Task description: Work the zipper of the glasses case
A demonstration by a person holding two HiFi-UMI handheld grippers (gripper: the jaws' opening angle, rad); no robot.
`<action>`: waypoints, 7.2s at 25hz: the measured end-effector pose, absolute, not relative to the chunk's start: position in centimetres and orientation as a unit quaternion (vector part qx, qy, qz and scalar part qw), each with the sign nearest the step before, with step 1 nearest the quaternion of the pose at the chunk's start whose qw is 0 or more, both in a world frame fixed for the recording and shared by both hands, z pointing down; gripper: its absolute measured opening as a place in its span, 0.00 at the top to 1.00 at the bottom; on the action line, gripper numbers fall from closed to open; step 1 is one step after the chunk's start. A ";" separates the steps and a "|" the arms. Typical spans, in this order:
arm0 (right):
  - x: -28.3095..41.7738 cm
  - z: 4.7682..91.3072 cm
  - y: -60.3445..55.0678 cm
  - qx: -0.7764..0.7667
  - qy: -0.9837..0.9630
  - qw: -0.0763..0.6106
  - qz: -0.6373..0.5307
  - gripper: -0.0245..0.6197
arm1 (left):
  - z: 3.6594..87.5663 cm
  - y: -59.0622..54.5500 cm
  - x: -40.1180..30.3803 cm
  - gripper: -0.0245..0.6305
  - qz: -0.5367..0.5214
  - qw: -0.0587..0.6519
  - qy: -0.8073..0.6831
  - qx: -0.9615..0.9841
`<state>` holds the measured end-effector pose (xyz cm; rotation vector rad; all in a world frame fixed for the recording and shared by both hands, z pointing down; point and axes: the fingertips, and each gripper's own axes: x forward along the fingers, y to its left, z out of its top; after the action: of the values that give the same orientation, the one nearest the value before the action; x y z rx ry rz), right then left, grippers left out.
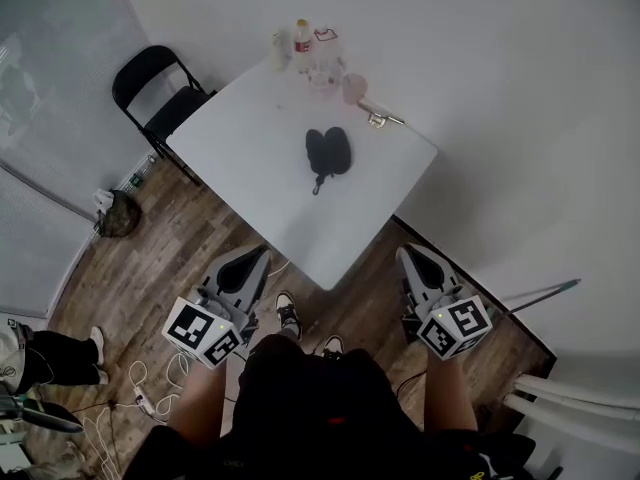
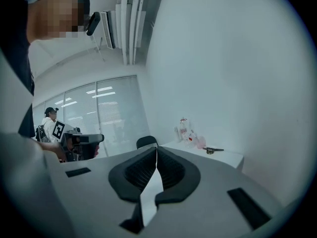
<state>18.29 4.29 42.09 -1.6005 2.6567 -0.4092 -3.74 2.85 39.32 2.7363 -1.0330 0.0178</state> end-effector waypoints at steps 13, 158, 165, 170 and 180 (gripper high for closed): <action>13.6 40.7 -9.2 -0.558 0.823 -0.016 -0.107 0.93 | 39.2 -11.8 -8.1 0.92 -0.021 0.135 -0.310 0.941; 1.0 35.1 -10.9 -0.095 0.965 0.103 -0.221 0.47 | 32.0 -13.6 -3.1 0.54 -0.315 0.250 -0.078 0.912; 0.8 34.3 -11.2 -0.107 0.964 0.114 -0.214 0.55 | 31.6 -13.6 -2.7 0.50 -0.322 0.232 -0.083 0.914; 0.3 34.8 -10.8 -0.096 0.964 0.104 -0.225 0.55 | 31.4 -13.2 -2.2 0.46 -0.323 0.235 -0.076 0.914; -0.2 35.0 -10.4 -0.112 0.967 0.081 -0.212 0.55 | 31.4 -14.1 -2.7 0.55 -0.341 0.274 -0.111 0.892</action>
<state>-0.22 -10.38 35.03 -0.3336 2.8922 -0.6343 -2.68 -14.09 31.44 2.3990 -0.2988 -0.9182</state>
